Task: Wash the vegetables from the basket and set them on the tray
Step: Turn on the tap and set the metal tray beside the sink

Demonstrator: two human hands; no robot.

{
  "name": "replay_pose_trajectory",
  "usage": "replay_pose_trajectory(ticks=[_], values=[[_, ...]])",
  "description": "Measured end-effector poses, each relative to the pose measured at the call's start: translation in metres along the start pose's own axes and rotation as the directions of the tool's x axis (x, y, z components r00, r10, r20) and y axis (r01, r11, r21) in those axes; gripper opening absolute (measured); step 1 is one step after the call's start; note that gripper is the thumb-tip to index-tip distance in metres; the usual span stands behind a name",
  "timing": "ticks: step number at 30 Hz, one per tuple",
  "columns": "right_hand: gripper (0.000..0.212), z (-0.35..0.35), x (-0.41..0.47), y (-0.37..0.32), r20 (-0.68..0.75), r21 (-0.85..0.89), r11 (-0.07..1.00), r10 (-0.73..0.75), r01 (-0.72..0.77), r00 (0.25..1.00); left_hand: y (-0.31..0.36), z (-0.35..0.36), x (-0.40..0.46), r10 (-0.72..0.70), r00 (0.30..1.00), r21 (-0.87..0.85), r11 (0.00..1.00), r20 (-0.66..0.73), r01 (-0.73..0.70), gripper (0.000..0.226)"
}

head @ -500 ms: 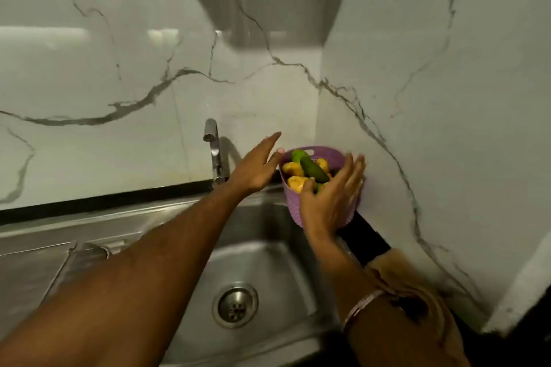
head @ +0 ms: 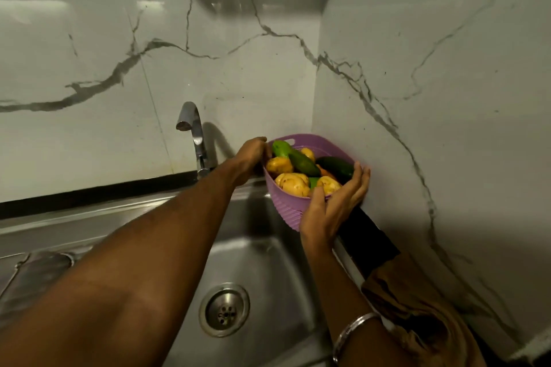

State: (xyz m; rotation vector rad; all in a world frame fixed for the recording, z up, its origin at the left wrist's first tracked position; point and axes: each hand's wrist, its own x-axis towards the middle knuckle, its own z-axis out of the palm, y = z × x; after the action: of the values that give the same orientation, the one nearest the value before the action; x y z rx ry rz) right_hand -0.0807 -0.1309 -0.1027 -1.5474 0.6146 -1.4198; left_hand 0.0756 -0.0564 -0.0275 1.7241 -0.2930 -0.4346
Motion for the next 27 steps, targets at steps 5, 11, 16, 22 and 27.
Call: replay_pose_trajectory(ticks=[5, 11, 16, 22, 27], values=[[0.086, 0.003, 0.001, 0.006, 0.051, 0.097, 0.995, 0.017, -0.022, 0.999, -0.022, -0.019, 0.009, 0.011, 0.993, 0.047, 0.999, -0.114, -0.006, 0.04], [0.037, -0.003, -0.004, 0.006, -0.109, 0.023, 0.987, 0.163, -0.162, 0.981, -0.038, -0.051, -0.018, -0.012, 0.972, 0.027, 0.999, -0.233, 0.019, 0.02], [0.038, -0.007, 0.001, -0.002, -0.011, -0.086, 0.965, 0.247, -0.247, 0.969, -0.053, -0.079, -0.069, -0.058, 0.975, -0.014, 0.998, -0.214, 0.056, 0.023], [0.027, -0.006, -0.006, -0.003, 0.19, -0.102, 0.962, 0.268, -0.252, 0.945, -0.075, -0.11, -0.133, -0.067, 0.966, -0.131, 0.991, -0.249, 0.035, 0.021], [0.024, 0.009, -0.034, -0.008, 0.446, -0.319, 0.934, 0.296, -0.159, 0.845, -0.119, -0.137, -0.164, -0.133, 0.917, -0.244, 0.969, -0.375, 0.041, 0.021]])
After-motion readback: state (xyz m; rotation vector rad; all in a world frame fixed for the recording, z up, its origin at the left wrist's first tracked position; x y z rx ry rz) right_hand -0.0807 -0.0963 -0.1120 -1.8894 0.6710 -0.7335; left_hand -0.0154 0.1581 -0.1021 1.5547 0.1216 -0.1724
